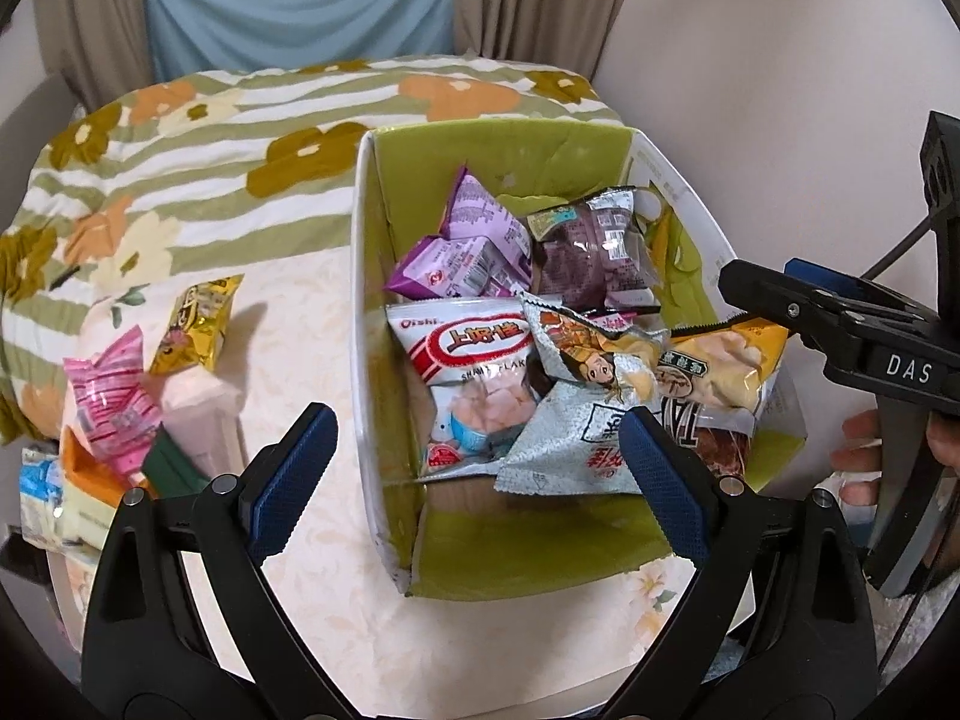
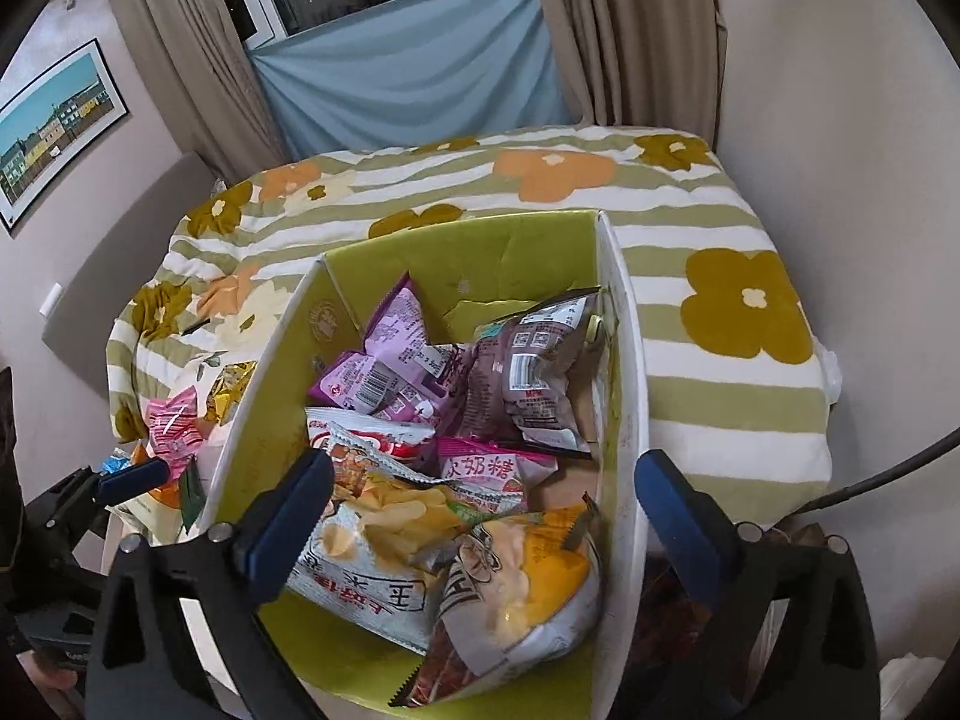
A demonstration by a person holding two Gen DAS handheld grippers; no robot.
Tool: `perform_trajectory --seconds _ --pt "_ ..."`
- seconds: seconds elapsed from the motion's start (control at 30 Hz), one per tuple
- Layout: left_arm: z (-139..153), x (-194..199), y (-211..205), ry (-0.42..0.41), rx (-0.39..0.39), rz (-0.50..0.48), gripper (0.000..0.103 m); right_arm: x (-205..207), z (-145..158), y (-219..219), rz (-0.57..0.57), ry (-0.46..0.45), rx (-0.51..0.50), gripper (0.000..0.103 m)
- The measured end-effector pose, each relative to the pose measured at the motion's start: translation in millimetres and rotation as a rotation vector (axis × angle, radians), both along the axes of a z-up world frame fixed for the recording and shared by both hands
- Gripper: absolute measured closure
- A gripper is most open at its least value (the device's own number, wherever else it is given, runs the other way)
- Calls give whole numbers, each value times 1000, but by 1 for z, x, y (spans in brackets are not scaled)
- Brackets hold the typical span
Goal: Organize snacks
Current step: 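Move both tools back toward the remaining snack bags on the table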
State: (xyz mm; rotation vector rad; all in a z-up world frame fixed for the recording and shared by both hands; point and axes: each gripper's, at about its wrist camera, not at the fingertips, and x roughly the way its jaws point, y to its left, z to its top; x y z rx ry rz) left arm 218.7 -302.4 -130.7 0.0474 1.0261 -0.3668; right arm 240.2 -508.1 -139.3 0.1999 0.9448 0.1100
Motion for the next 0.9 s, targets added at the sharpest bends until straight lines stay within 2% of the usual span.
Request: perform_trajectory --seconds 0.23,0.43,0.57,0.73,0.9 --pt "18 -11 6 -33 -4 -3 8 -12 14 2 4 -27 -8 3" --pt "45 -25 29 -76 -6 22 8 -26 37 15 23 -65 -21 3" --pt "62 -38 59 -117 10 58 8 -38 57 29 33 -104 -41 3" --pt "75 -52 120 -140 -5 106 8 -54 79 66 60 -170 -59 3" --pt "84 -59 187 -152 4 151 8 -58 89 113 79 -198 -6 3"
